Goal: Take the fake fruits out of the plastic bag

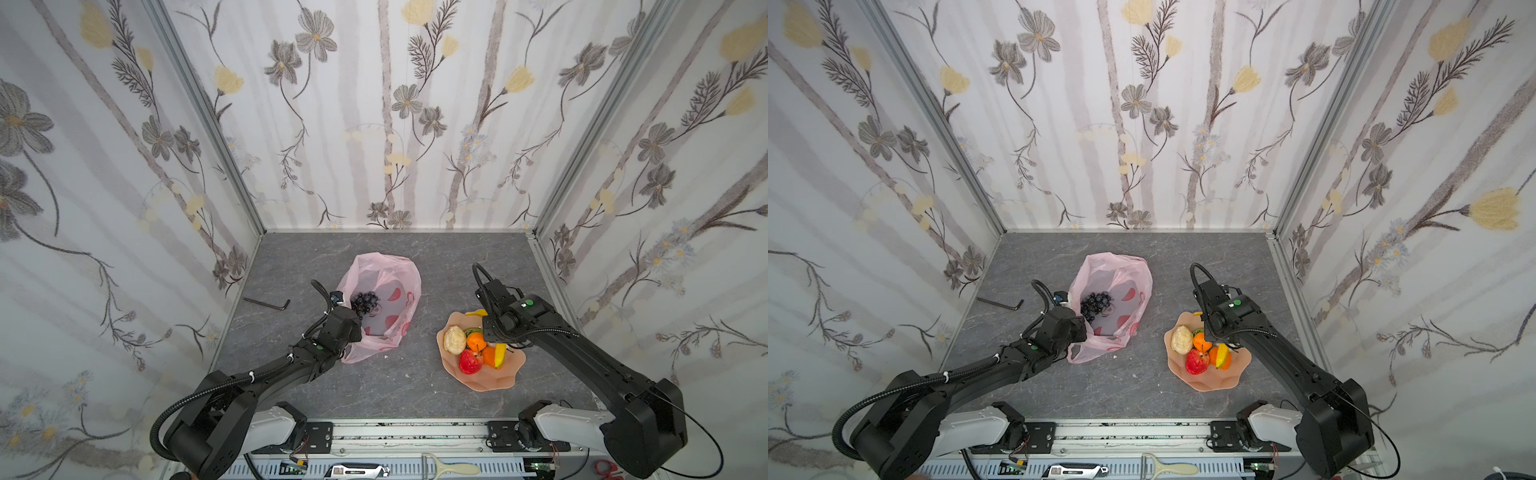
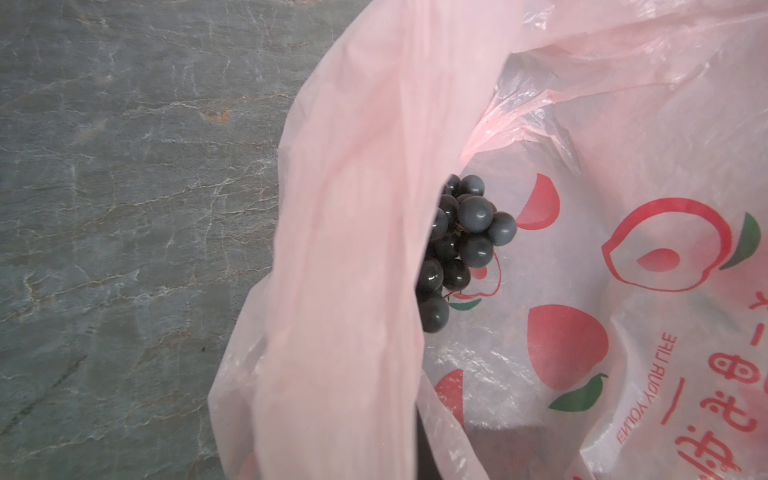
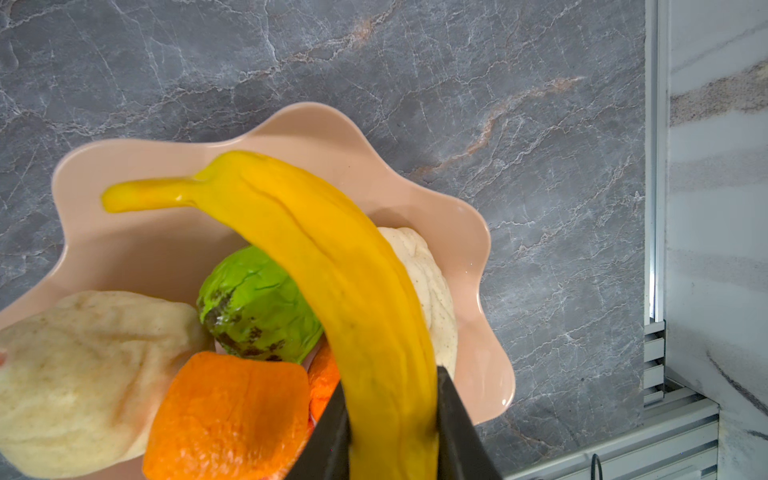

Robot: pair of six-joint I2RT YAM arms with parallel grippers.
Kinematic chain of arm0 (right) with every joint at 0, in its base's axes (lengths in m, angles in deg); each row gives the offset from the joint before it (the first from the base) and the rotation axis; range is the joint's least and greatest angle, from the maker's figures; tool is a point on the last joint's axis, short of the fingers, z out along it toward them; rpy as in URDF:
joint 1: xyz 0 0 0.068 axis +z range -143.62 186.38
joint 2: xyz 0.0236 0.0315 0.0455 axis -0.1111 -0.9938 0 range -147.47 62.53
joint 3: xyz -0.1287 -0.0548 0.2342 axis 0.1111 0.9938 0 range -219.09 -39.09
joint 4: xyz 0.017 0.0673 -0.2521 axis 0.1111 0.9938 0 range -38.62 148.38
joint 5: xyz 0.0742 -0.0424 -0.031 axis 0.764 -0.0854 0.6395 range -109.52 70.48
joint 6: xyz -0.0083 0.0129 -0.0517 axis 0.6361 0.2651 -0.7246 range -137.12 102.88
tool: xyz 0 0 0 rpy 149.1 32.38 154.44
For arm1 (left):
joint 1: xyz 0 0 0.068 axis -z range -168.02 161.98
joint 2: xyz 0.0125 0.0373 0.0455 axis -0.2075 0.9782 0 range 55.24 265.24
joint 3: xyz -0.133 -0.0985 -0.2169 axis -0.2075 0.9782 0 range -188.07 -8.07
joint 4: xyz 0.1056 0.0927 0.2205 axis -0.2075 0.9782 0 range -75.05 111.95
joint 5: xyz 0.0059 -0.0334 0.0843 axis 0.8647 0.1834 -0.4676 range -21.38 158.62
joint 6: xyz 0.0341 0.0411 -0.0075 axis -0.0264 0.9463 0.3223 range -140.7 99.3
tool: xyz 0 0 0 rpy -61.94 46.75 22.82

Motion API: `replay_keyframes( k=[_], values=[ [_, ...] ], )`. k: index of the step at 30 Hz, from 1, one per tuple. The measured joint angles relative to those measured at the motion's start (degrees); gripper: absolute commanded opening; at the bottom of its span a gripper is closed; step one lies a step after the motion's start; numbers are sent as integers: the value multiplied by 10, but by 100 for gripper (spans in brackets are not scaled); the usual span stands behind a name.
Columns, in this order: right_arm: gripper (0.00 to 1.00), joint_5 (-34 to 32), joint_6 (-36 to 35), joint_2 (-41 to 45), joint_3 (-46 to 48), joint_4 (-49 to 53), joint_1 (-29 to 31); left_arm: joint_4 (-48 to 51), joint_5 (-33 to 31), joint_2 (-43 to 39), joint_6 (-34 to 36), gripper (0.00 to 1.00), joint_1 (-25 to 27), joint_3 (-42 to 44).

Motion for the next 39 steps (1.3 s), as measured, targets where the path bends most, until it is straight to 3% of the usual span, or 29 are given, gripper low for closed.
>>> replay_keyframes(
  k=[9,17,25,39],
  values=[
    [21,-23,0,-3,3,-1,-54,0,0,-2,1,4,0,1],
    [20,-26,1,-5,14,-2,-59,0,0,-4,2,5,0,2],
    [18,-20,0,-21,16,-9,-49,0,-2,-6,2,5,0,2],
    [24,-6,-7,-48,15,-12,-3,-1,-4,-3,2,5,0,2]
  ],
)
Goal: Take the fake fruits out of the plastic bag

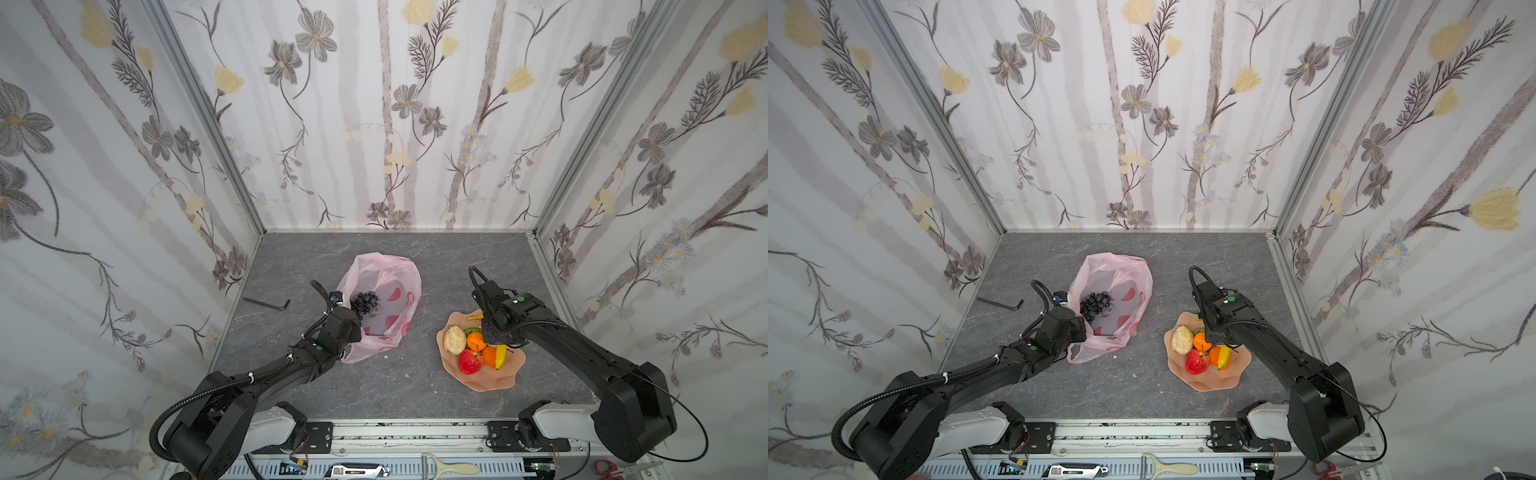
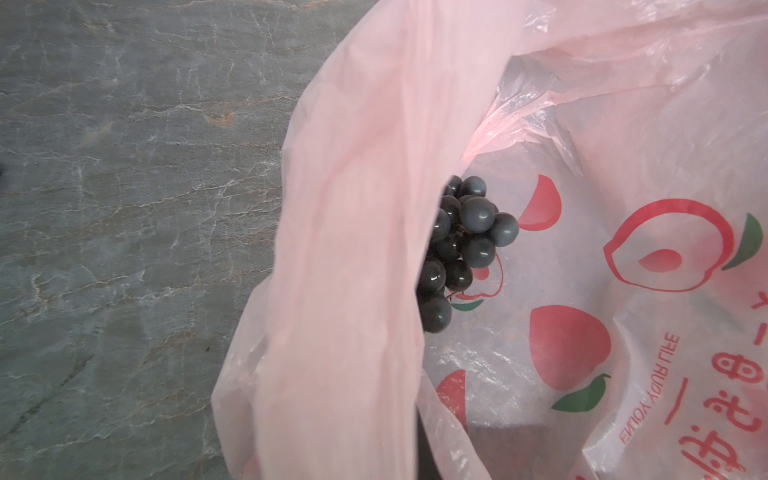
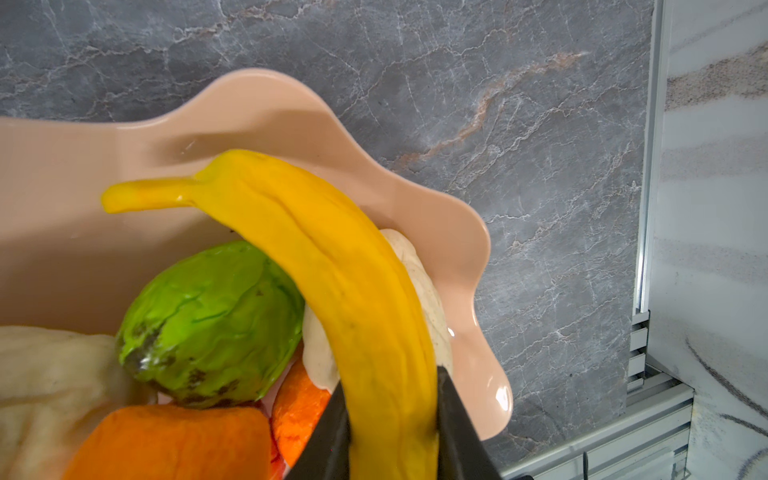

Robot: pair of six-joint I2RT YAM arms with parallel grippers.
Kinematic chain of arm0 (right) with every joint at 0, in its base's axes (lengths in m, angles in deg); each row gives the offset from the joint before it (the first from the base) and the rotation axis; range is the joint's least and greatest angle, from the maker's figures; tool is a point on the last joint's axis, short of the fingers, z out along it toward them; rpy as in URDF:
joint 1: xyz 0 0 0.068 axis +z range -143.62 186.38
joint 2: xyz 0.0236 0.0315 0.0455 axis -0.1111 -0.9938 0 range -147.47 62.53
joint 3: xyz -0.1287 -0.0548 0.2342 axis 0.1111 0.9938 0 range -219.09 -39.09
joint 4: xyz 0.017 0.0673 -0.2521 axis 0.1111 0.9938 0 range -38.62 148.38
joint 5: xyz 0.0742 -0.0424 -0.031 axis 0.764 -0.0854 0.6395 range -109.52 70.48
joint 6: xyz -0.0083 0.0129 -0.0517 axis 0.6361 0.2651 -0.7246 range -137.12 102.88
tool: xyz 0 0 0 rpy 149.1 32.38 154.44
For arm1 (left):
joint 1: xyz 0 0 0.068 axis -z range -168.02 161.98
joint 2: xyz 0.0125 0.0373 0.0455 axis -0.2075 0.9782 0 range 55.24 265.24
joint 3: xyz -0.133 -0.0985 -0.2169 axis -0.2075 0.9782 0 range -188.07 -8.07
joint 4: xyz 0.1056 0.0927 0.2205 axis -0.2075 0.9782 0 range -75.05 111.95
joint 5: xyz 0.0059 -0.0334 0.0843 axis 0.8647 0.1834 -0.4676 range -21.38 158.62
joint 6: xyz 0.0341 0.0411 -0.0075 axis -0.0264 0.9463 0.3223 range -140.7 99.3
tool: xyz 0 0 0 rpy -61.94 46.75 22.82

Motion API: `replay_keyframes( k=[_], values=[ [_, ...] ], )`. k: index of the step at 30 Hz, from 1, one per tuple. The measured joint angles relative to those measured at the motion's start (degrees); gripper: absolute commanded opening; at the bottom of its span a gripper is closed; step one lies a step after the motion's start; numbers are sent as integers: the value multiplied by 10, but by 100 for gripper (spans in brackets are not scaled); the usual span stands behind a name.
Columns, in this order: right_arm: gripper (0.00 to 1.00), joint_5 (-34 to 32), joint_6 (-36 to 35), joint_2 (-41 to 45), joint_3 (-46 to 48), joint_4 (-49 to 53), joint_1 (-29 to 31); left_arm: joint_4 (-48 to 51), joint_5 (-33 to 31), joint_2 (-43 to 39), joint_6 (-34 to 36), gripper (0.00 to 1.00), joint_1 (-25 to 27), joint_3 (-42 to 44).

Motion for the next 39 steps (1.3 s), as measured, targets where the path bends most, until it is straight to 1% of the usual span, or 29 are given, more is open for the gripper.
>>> replay_keyframes(
  k=[7,11,18,25,27,29,34,39],
  values=[
    [31,4,-2,-8,0,-8,12,-1,0,3,2,5,0,0],
    [38,6,-3,-8,-1,-10,15,-3,0,5,2,5,0,0],
    [39,6,-3,0,-2,-10,19,-3,0,6,2,5,0,0],
    [35,22,-1,13,-5,-7,28,-3,0,7,2,5,0,0],
    [35,31,-1,16,-5,-7,30,-3,0,7,2,5,0,0],
    [36,36,-1,17,-4,-7,31,-3,0,7,2,5,0,0],
    [41,49,2,21,-1,-7,35,-3,0,7,2,5,0,0],
    [44,50,6,33,-2,-5,35,-3,0,7,2,5,0,0]
  ],
)
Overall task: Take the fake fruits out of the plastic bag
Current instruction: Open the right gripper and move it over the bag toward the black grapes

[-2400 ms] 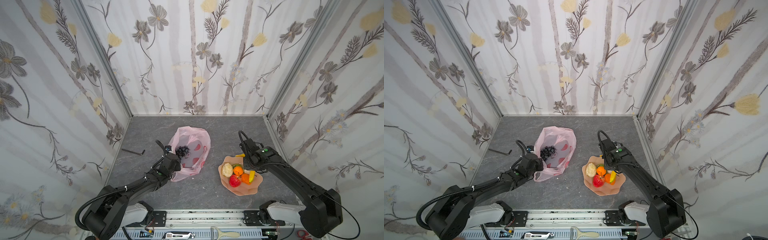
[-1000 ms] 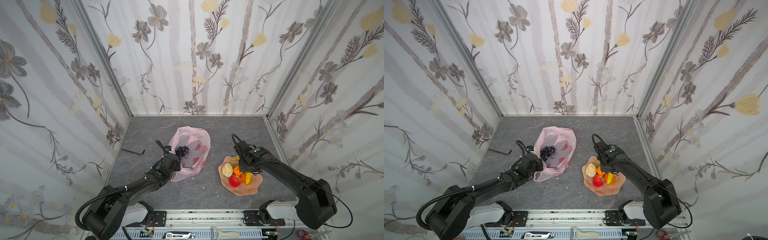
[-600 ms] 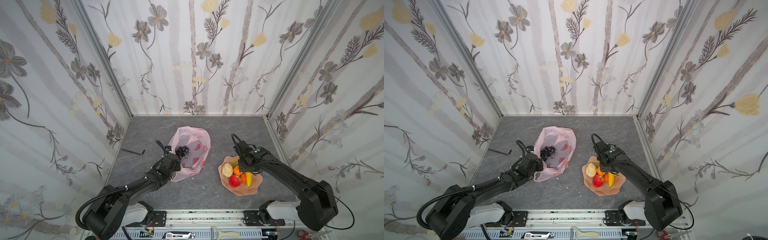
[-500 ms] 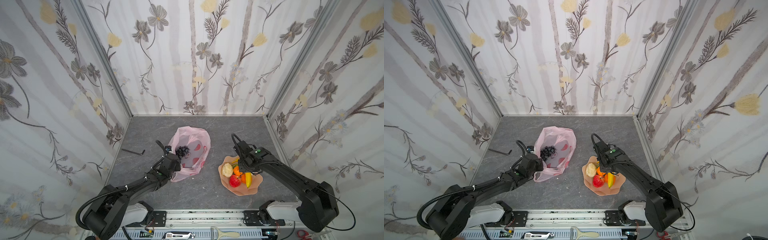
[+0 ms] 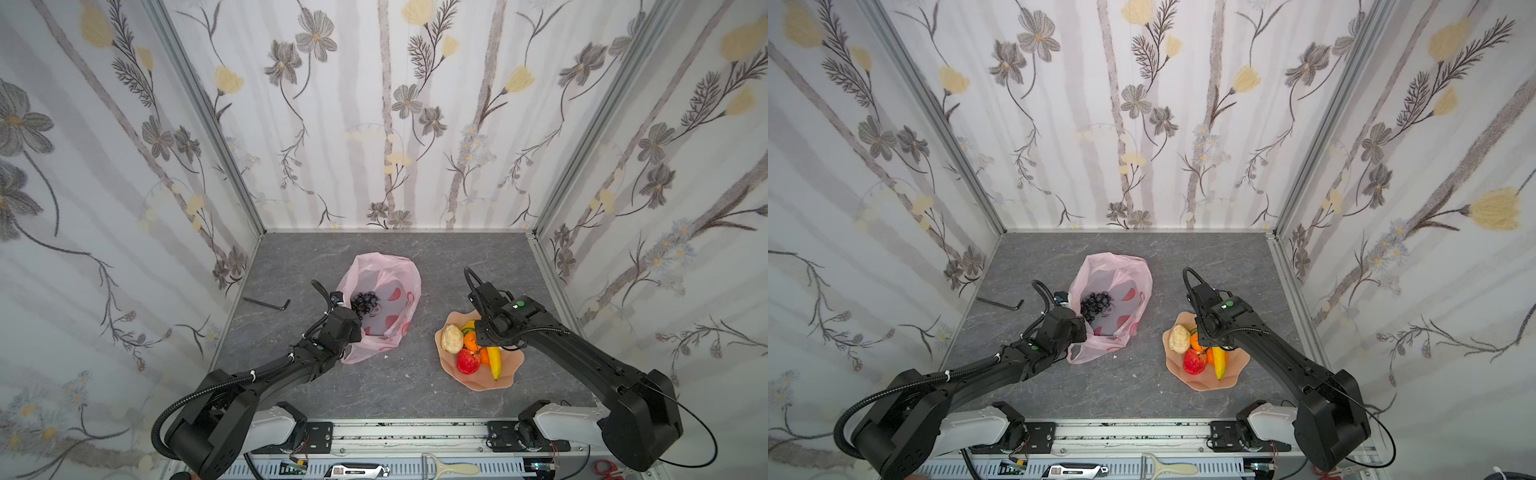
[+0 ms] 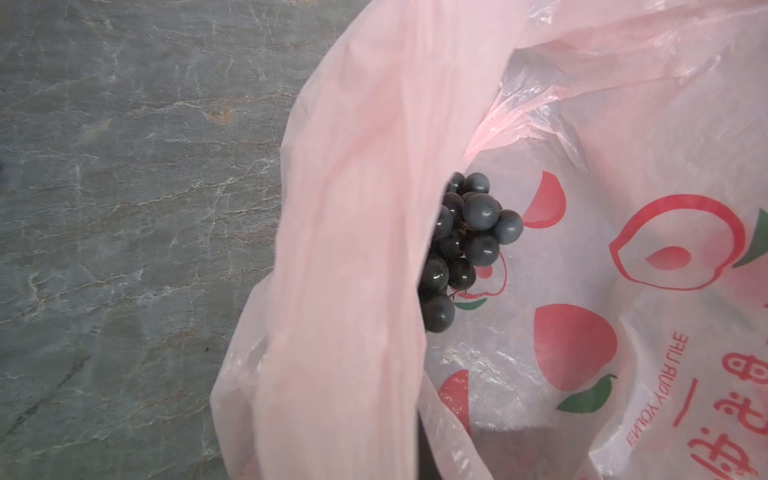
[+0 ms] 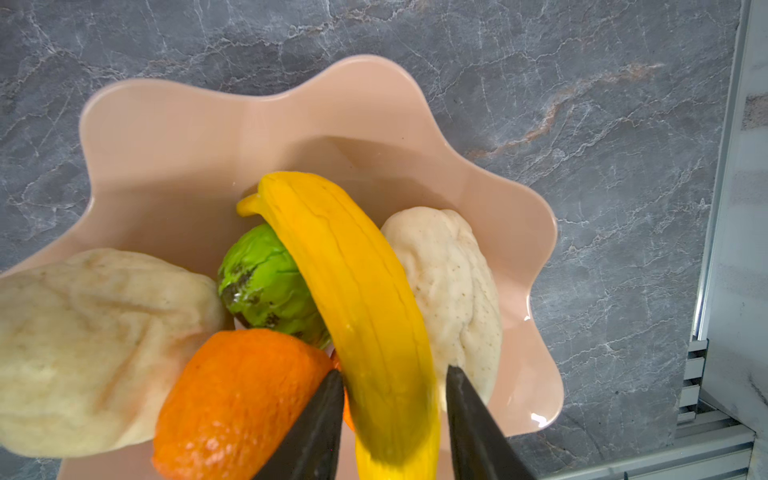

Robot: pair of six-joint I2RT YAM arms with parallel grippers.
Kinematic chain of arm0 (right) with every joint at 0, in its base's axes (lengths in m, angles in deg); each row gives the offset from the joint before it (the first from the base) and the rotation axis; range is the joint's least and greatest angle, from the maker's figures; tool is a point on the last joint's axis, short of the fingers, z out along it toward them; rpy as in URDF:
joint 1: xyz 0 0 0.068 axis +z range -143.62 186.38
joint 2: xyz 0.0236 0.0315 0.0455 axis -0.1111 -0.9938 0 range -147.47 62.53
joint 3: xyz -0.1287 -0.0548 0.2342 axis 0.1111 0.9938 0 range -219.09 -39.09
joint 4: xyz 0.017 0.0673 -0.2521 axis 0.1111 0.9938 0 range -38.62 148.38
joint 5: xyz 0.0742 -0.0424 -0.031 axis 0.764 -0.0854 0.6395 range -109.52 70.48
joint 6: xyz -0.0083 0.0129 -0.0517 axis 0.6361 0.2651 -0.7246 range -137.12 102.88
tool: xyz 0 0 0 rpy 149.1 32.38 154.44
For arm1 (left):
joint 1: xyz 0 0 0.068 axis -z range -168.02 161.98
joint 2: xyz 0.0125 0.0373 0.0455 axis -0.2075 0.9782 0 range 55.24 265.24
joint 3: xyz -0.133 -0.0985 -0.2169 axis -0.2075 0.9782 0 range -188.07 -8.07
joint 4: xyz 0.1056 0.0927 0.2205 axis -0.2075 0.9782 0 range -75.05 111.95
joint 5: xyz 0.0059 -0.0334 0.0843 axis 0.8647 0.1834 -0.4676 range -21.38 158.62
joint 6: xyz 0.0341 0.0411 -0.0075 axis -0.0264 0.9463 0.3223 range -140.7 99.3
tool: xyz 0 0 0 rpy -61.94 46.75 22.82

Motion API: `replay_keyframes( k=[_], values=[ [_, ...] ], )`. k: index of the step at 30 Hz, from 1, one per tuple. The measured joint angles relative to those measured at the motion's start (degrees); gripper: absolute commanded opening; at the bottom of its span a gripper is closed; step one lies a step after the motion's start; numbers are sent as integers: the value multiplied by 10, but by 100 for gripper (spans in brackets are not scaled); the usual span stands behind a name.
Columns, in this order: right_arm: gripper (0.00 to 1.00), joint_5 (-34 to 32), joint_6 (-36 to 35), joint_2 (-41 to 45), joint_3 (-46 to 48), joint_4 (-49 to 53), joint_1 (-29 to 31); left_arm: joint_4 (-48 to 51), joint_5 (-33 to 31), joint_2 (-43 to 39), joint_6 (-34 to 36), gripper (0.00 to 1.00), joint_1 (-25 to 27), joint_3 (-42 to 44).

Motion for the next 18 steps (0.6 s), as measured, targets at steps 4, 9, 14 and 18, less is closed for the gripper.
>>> replay_keyframes(
  k=[4,9,14,18],
  values=[
    [43,-1,4,8,-7,9,0,0,0,0,0,5,0,0],
    [41,-6,9,24,-27,22,4,0,0,-1,0,4,0,0],
    [43,-22,18,39,-94,52,42,-3,5,-3,11,0,0,0],
    [45,-21,19,31,-149,34,99,-12,8,-5,14,0,6,0]
  ],
)
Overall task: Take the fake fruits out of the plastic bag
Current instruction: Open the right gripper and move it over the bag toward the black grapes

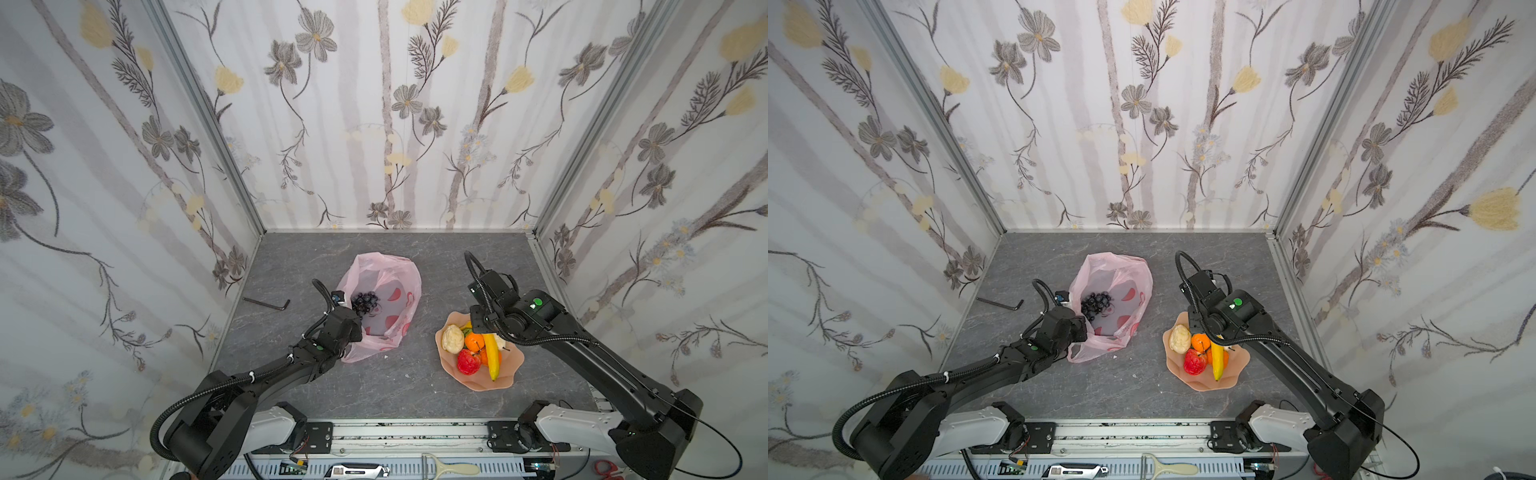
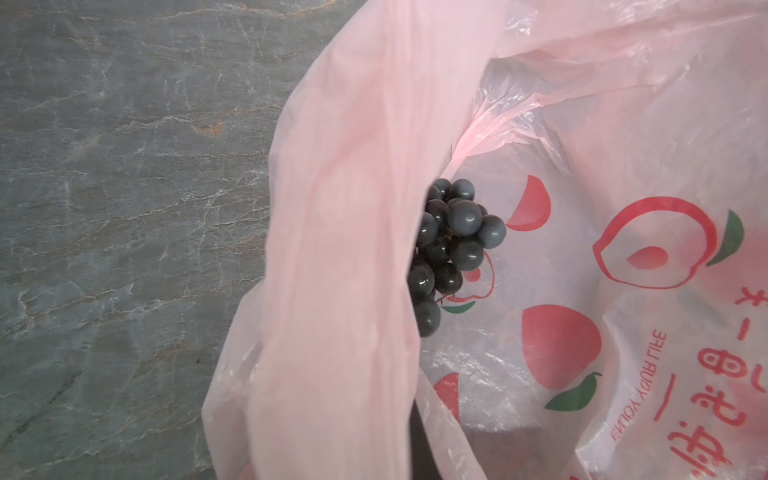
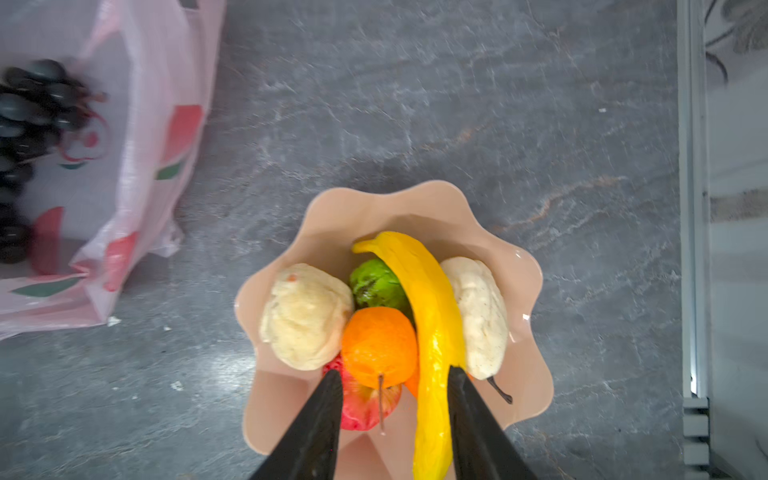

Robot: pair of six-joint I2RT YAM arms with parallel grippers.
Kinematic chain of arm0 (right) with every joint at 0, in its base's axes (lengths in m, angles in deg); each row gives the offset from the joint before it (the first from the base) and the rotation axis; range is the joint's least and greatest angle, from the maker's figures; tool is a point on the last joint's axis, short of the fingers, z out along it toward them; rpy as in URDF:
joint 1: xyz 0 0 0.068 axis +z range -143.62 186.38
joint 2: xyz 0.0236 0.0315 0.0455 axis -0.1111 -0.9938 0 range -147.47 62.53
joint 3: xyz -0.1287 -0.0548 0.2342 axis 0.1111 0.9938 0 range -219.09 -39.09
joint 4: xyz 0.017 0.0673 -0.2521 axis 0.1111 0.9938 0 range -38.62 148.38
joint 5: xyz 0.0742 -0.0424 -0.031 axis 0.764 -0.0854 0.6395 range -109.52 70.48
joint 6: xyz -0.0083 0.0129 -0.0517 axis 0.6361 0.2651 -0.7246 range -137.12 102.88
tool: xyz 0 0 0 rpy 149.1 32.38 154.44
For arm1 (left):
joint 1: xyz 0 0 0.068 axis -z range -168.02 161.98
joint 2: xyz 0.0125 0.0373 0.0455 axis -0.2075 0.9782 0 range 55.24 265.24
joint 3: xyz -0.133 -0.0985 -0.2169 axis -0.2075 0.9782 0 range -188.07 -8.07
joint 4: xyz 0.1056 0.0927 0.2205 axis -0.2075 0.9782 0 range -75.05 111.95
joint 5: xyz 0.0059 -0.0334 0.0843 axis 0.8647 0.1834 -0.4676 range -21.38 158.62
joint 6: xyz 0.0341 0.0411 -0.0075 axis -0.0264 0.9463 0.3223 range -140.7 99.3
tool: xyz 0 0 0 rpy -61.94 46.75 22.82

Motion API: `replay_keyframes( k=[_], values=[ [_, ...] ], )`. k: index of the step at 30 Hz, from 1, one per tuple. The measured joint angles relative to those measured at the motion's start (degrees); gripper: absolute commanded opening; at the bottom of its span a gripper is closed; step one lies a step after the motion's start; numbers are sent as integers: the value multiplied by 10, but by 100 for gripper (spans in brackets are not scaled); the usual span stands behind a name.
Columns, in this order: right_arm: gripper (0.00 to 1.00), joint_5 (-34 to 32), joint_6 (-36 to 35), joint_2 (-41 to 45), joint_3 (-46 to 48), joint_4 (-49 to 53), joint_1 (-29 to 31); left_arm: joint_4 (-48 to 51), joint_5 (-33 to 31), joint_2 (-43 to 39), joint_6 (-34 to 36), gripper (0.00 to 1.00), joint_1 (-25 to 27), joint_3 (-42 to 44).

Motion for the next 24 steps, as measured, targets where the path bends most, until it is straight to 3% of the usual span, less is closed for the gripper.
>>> replay_keyframes(
  k=[6,10,16,24],
  values=[
    [46,33,4,-76,-35,-119,77,-18,39,-24,1,0,10,9],
    [47,92,8,-156,-42,-239,101,-26,52,-56,-20,1,16,20],
    [41,151,13,-289,-86,-340,93,-5,41,-68,-68,2,14,38],
    [34,219,-114,-409,-147,-397,31,31,23,-23,-109,4,-32,8]
  ],
)
